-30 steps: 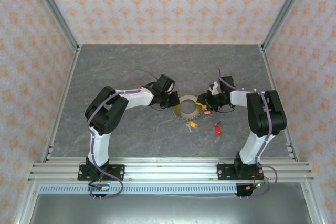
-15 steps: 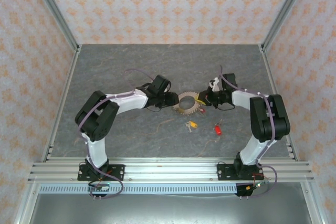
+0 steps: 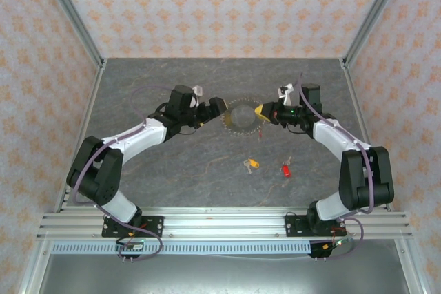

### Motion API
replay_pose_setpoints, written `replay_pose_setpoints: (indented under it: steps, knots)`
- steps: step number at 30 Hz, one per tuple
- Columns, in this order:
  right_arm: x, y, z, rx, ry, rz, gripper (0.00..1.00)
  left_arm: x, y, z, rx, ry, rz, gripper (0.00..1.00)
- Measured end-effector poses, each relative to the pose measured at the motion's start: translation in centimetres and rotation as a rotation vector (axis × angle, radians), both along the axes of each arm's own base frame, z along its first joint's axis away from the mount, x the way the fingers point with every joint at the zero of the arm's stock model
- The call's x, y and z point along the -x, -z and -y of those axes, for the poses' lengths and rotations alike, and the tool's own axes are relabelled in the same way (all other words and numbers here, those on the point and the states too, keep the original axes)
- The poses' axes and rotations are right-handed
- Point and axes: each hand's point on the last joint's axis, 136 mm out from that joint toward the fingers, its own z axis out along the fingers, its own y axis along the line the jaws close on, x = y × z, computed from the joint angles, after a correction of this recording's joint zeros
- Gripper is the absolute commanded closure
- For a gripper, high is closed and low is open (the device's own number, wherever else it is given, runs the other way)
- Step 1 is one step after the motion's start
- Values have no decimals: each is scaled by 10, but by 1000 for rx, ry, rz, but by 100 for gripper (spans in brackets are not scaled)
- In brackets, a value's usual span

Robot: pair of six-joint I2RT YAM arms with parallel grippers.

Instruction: Put the keys on the keyring

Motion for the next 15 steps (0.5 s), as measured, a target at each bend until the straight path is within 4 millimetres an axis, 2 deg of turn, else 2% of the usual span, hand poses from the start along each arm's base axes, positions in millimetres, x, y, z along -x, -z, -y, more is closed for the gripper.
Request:
replay_pose_setpoints:
  steps: [4,9,15]
  knots:
    - [2,-11,-4,-34,-33,16,100,3,-15,12,74,48,16,15]
    - [3,-20,-7,-62,-48,25,100,5,-30,23,130,96,39,35]
    - [1,-27,-8,-87,-52,37,100,12,-36,34,163,137,41,57]
